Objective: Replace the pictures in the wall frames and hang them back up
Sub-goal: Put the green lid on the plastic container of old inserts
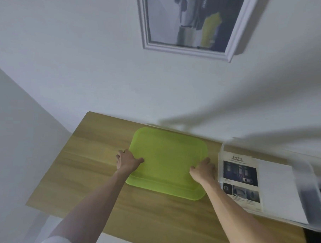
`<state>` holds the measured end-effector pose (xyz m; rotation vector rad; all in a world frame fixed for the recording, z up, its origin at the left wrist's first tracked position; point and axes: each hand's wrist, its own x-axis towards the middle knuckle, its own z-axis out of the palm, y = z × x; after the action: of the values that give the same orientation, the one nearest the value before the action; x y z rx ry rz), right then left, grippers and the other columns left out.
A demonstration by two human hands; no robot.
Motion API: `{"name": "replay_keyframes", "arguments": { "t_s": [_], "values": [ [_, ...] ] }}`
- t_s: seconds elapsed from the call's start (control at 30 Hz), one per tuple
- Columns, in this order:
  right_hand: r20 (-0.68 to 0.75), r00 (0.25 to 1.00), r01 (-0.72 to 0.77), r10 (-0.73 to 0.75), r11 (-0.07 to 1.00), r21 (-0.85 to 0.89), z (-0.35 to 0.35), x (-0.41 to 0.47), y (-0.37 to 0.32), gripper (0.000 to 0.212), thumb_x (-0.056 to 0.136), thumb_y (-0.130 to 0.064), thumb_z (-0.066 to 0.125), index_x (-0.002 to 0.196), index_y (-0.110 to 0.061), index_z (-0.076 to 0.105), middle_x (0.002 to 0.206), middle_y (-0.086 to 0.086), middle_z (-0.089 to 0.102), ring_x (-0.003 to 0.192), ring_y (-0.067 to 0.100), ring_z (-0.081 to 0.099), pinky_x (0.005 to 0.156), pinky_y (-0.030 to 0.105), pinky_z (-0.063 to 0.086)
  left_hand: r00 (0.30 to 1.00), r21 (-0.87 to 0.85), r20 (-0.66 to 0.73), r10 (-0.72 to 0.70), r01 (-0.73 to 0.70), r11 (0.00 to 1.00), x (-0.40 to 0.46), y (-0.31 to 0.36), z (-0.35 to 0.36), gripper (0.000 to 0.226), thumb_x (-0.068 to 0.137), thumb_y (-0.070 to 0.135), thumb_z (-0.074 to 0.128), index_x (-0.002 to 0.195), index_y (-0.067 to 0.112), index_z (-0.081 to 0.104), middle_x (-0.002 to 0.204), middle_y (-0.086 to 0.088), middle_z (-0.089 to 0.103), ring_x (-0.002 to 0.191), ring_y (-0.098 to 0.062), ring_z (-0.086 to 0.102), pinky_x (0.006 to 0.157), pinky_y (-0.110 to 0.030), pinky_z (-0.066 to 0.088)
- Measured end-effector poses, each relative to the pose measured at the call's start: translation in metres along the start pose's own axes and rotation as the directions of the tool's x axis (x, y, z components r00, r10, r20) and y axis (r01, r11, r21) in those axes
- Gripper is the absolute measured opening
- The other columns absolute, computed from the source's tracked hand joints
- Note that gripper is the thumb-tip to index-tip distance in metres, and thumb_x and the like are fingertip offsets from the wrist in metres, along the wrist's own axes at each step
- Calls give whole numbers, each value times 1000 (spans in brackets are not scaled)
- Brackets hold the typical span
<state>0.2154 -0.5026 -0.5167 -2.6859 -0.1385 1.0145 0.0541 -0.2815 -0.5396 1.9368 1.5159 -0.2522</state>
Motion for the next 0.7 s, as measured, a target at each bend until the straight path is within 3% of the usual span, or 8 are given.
{"name": "replay_keyframes", "arguments": {
  "t_s": [0.13, 0.23, 0.37, 0.43, 0.57, 0.7],
  "values": [
    [0, 996, -87, 88, 985, 152, -3, 4, -4, 67, 88, -25, 67, 141, 2, 38, 134, 21, 50, 117, 36, 56, 91, 39, 54, 998, -131, 34, -47, 51, 990, 12, -6, -15, 83, 63, 38, 89, 127, 3, 49, 137, -18, 39, 128, -38, 36, 102, -50, 41],
    [46, 999, -30, 21, 977, 212, -6, 7, -6, 40, 84, -16, 72, 120, -1, 64, 114, 16, 68, 98, 30, 69, 86, 43, 59, 992, -241, 71, -102, 116, 964, 21, -17, -35, 96, 51, 33, 93, 133, 10, 49, 136, -17, 44, 129, -36, 36, 103, -49, 40],
    [79, 994, 34, -70, 922, 386, -18, 5, -8, 39, 80, -12, 81, 114, -2, 66, 111, 9, 70, 98, 28, 67, 82, 31, 53, 987, -353, 123, -104, 141, 925, 35, -34, -50, 133, 15, 47, 90, 138, 21, 47, 135, -12, 52, 128, -34, 43, 103, -53, 43],
    [91, 989, 60, -117, 876, 479, -28, 3, -4, 44, 77, -8, 83, 118, -1, 66, 117, 12, 70, 97, 26, 67, 86, 33, 51, 988, -401, 123, -90, 132, 906, 38, -38, -50, 136, 9, 48, 89, 137, 23, 48, 132, -9, 54, 125, -32, 48, 101, -53, 45],
    [59, 991, 74, -123, 849, 524, -46, 5, 17, 93, 70, -15, 89, 146, -5, 37, 142, 14, 54, 125, 32, 55, 107, 46, 44, 991, -511, 135, -20, 87, 855, 7, -21, -52, 128, 19, 36, 95, 138, 22, 49, 132, -9, 57, 119, -32, 55, 100, -50, 48],
    [-12, 991, 115, -132, 810, 574, -72, 0, 49, 89, 70, -10, 88, 145, -8, 39, 139, 17, 56, 121, 33, 58, 105, 48, 45, 992, -559, 123, 34, 41, 828, -32, 8, -39, 117, 40, 24, 99, 144, 17, 45, 136, -8, 56, 124, -30, 54, 103, -45, 46]
  ]
}}
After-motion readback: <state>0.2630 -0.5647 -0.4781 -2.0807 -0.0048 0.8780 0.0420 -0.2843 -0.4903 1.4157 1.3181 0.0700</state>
